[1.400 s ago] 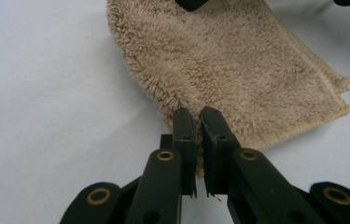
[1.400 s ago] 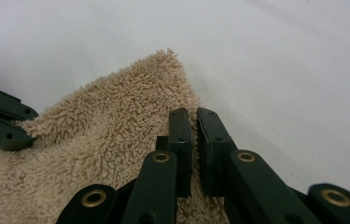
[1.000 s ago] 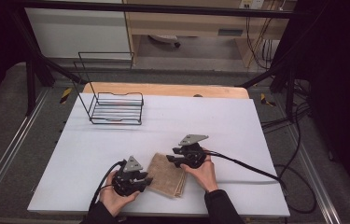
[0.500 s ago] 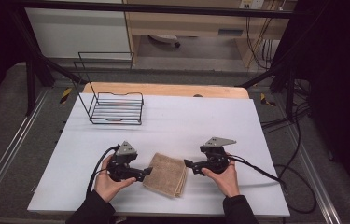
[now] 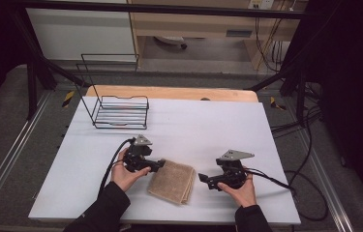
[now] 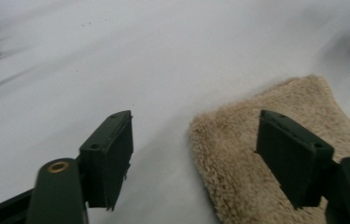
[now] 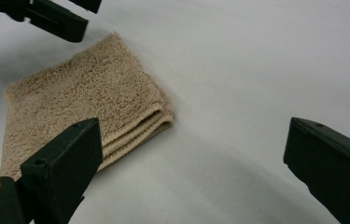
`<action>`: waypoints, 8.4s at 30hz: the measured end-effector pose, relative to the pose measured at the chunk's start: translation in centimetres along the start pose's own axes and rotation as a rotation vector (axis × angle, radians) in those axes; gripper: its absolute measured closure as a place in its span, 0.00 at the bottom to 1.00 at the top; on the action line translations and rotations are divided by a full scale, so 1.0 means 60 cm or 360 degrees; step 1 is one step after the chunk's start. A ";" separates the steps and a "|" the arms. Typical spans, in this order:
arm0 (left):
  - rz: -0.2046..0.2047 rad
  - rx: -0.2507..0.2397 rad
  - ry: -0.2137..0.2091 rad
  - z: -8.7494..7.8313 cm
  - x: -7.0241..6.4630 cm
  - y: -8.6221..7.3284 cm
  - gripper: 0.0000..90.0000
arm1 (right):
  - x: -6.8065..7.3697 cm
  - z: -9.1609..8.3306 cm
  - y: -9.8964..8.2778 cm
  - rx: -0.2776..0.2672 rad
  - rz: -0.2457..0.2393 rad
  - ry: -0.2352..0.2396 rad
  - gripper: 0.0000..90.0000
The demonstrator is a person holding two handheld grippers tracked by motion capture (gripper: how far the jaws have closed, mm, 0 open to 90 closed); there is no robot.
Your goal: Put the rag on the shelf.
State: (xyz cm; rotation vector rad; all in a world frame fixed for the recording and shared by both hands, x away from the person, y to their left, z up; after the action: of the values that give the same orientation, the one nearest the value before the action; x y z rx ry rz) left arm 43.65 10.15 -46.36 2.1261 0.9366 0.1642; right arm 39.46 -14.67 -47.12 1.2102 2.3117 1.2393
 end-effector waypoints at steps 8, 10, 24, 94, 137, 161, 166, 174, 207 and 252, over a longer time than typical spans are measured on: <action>-0.0040 0.0077 -0.0017 0.029 0.009 -0.005 0.61 | 0.002 0.001 -0.003 0.0003 0.0007 0.0008 0.06; -0.0034 0.0103 -0.0028 0.033 0.008 -0.008 0.66 | 0.001 0.000 -0.003 0.0002 0.0006 0.0005 0.06; -0.0046 0.0155 -0.0105 0.047 -0.004 -0.013 0.89 | 0.002 0.001 0.000 0.0002 0.0035 0.0014 0.08; -0.0075 -0.0018 -0.0052 -0.006 0.011 -0.055 0.96 | 0.062 0.126 0.048 0.0203 0.0103 0.0121 0.93; 0.0090 -0.0431 -0.0062 -0.132 -0.024 0.019 0.96 | 0.103 0.010 0.140 -0.0307 -0.0064 0.0136 0.93; 0.0098 -0.0576 0.0004 -0.183 0.006 0.033 0.96 | 0.139 0.016 0.191 -0.0467 -0.0132 0.0098 0.93; 0.0099 -0.0618 0.0024 -0.197 0.015 0.036 0.96 | 0.147 0.020 0.205 -0.0491 -0.0144 0.0094 0.93; 0.0095 -0.0678 0.0076 -0.221 0.032 0.040 0.96 | 0.164 0.031 0.230 -0.0537 -0.0166 0.0090 0.94; 0.0091 -0.0874 0.0157 -0.329 0.105 0.072 0.96 | 0.232 0.058 0.346 -0.0723 -0.0258 0.0100 0.94; 0.0100 -0.1115 0.0331 -0.407 0.175 0.149 0.96 | 0.258 0.080 0.479 -0.0916 -0.0322 0.0061 0.94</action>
State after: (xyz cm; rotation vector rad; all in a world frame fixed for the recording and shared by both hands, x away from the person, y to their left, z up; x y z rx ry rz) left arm 46.51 28.51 -25.33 1.5020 0.7761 0.6549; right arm 48.36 8.33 -25.21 0.7388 1.8377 1.6912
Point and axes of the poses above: each handheld gripper's, and its own axes: z roughly forward along the jaws, y roughly out of its top, x roughly to its left, the point moved 6 cm from there along z, roughly forward along the jaws, and after that the axes turned 4 degrees about -y, right-handed, at the moved point
